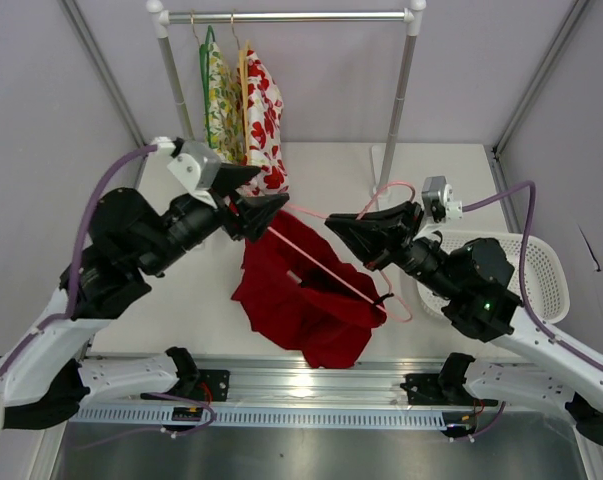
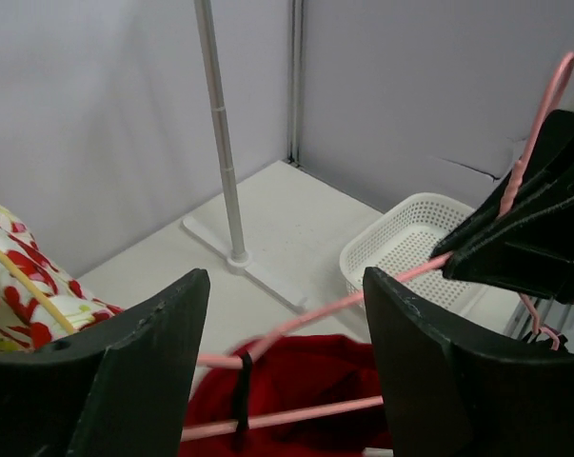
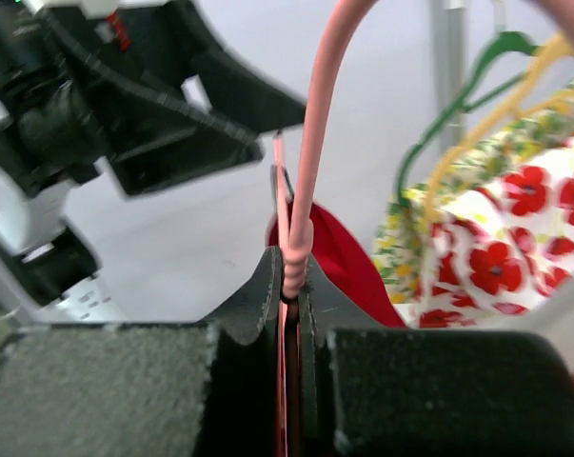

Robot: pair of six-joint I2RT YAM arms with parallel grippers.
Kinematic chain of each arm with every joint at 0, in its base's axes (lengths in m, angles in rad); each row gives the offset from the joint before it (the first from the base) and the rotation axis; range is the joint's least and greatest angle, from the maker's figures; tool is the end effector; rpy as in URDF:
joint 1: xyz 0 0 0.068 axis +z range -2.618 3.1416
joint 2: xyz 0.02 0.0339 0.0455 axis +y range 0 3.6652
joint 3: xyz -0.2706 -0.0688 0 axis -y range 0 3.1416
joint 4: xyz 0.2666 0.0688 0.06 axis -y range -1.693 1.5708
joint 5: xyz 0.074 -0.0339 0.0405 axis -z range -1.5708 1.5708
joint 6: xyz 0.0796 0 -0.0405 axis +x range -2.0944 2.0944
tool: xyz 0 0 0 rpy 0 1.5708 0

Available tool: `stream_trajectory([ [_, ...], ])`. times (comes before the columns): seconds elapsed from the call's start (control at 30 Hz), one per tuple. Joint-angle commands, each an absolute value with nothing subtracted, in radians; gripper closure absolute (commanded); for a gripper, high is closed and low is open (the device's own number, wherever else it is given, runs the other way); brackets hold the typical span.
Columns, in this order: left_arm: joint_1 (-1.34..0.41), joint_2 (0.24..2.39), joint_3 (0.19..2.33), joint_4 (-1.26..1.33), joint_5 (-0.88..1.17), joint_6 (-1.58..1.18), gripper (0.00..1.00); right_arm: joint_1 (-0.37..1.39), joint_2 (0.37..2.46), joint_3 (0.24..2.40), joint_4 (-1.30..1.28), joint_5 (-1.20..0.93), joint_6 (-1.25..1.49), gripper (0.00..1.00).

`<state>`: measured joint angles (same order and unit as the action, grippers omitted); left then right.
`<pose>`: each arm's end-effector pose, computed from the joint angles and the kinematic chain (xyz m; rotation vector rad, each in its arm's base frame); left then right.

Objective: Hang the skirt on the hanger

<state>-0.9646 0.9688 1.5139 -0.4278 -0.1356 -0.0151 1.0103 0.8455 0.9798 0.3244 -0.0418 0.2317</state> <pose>0.1316 -0.1709 0.5440 0.5794 1.3761 -0.6986 0.1217 0.2002 0.4791 -0.4857 1.0792 1.1275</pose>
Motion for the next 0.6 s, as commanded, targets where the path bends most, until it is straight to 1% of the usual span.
stream_trajectory([
  [0.0, -0.966, 0.96, 1.621, -0.489, -0.086, 0.123, 0.28, 1.02, 0.851, 1.08, 0.226, -0.216, 0.242, 1.0],
  [0.07, -0.966, 0.962, 1.646, -0.538, -0.031, 0.167, 0.24, 1.019, 0.868, 1.112, 0.197, -0.253, 0.245, 1.0],
  [0.1, -0.966, 0.963, 1.663, -0.551, -0.008, 0.181, 0.2, 1.017, 0.874, 1.121, 0.169, -0.287, 0.245, 1.0],
  [0.13, -0.966, 0.963, 1.669, -0.56, -0.008, 0.195, 0.19, 1.014, 0.885, 1.137, 0.158, -0.307, 0.252, 1.0],
  [0.27, -0.966, 0.96, 1.67, -0.615, 0.11, 0.244, 0.17, 1.005, 0.891, 1.137, 0.13, -0.38, 0.267, 1.0],
  [0.4, -0.966, 1.014, 1.704, -0.722, 0.314, 0.249, 0.18, 0.973, 0.911, 1.158, 0.097, -0.486, 0.284, 1.0],
  [0.47, -0.966, 1.043, 1.701, -0.758, 0.354, 0.239, 0.19, 0.954, 0.931, 1.186, 0.052, -0.505, 0.279, 1.0],
  [0.57, -0.966, 1.045, 1.654, -0.765, 0.396, 0.224, 0.19, 0.93, 0.936, 1.195, 0.032, -0.534, 0.278, 1.0],
])
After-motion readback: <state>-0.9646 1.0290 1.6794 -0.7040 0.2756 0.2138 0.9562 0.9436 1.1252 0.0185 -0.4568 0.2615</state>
